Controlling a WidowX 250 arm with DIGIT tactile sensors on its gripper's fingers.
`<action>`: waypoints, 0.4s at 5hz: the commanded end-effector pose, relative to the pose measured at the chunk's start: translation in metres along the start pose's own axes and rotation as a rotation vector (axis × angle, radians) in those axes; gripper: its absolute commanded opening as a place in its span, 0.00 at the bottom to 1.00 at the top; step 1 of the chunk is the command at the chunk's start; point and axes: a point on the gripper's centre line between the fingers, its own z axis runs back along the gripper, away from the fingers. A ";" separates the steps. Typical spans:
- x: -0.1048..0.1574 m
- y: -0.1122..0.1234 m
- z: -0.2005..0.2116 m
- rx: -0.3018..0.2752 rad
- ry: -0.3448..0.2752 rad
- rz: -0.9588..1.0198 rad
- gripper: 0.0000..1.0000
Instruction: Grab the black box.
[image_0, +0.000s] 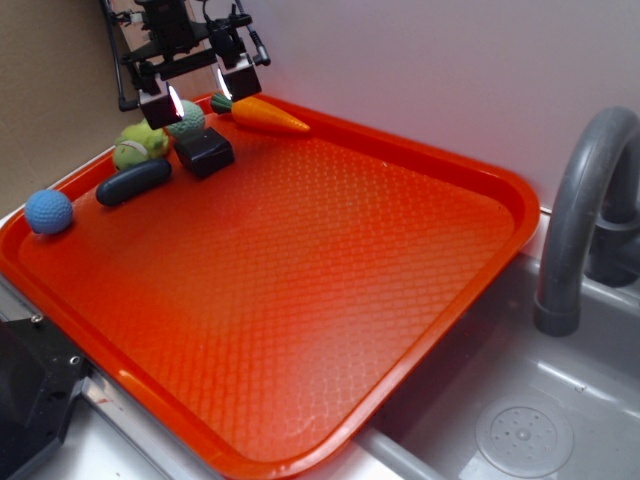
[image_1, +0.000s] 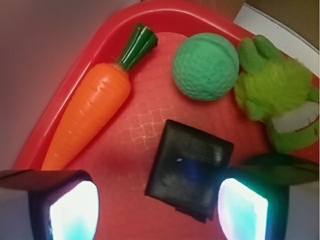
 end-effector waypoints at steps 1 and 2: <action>0.000 0.021 -0.008 0.042 -0.041 -0.010 1.00; -0.006 0.042 -0.028 0.095 -0.017 0.023 1.00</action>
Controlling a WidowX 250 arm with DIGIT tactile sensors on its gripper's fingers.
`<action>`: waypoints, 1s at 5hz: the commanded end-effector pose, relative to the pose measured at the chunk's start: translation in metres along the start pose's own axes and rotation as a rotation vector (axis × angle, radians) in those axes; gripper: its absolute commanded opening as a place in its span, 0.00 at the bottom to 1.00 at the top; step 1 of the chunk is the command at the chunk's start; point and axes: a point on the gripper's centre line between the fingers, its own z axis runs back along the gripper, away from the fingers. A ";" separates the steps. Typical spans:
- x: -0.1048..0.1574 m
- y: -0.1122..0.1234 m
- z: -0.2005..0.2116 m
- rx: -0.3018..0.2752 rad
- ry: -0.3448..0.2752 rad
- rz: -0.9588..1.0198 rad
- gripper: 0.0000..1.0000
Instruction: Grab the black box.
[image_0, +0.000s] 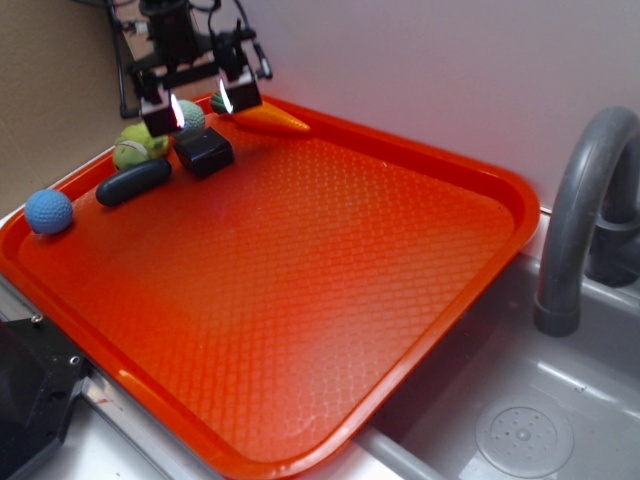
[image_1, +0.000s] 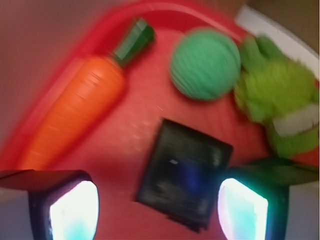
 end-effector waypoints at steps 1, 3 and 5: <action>-0.006 0.035 -0.027 0.010 0.035 0.032 1.00; 0.012 0.018 -0.034 -0.030 0.005 -0.070 1.00; 0.007 0.011 0.006 -0.090 -0.017 -0.521 1.00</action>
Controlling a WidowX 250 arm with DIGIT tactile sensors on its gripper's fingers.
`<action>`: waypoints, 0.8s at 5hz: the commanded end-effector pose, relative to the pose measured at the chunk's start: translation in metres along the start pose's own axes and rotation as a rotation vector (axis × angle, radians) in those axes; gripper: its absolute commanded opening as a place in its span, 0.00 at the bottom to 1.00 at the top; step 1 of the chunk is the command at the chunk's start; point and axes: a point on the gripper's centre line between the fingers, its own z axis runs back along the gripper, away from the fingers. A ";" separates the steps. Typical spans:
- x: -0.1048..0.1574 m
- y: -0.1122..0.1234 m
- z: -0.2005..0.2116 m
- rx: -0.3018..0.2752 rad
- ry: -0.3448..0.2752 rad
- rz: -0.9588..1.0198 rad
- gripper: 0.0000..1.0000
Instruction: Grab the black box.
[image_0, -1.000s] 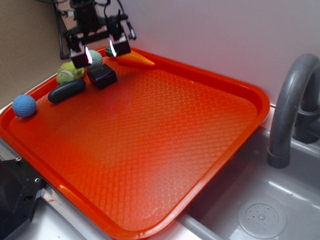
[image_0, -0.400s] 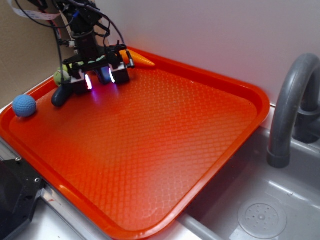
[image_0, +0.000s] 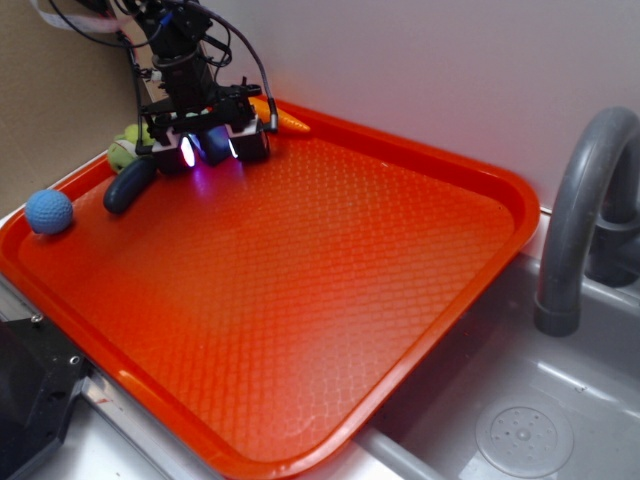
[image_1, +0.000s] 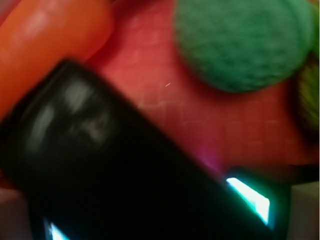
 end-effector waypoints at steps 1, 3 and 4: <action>0.000 0.010 0.069 0.010 -0.133 -0.312 1.00; 0.018 -0.010 0.070 -0.022 -0.153 -0.363 1.00; 0.026 -0.021 0.051 -0.002 -0.166 -0.424 1.00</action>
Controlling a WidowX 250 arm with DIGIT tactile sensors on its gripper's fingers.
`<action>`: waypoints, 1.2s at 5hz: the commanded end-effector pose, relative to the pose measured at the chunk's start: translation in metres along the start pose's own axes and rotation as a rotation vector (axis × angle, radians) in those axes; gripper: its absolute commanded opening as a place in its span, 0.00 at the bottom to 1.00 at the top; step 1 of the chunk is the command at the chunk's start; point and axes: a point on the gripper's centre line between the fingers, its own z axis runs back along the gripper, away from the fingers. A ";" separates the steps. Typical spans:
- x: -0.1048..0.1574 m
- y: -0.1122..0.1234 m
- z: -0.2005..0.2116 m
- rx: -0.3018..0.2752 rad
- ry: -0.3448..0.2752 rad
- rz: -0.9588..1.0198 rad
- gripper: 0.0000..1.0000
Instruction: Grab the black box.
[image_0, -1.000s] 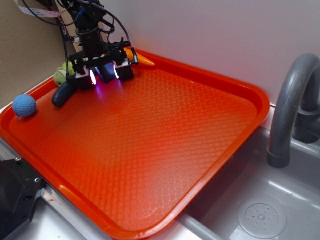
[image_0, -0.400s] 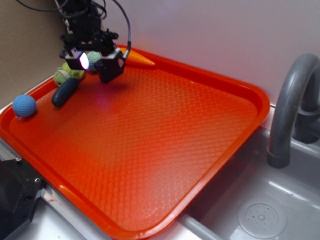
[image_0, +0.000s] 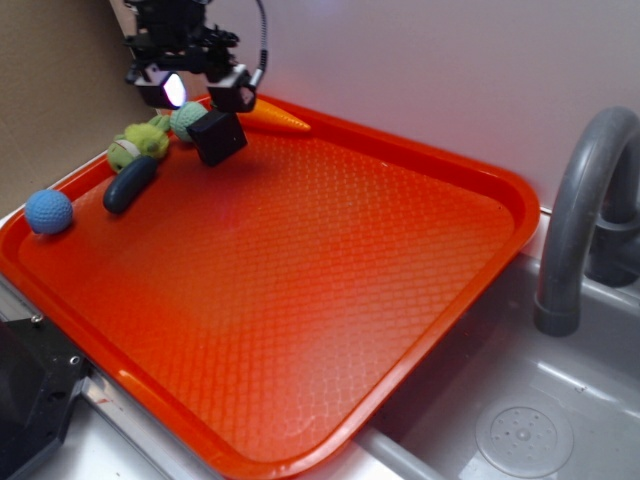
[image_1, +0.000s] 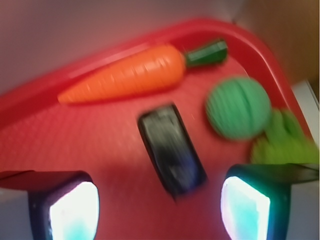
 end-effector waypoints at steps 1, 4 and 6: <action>0.022 -0.005 -0.026 -0.001 -0.028 -0.138 1.00; 0.007 0.002 -0.012 0.013 -0.003 -0.138 0.00; -0.038 -0.038 0.094 -0.092 -0.060 -0.290 0.00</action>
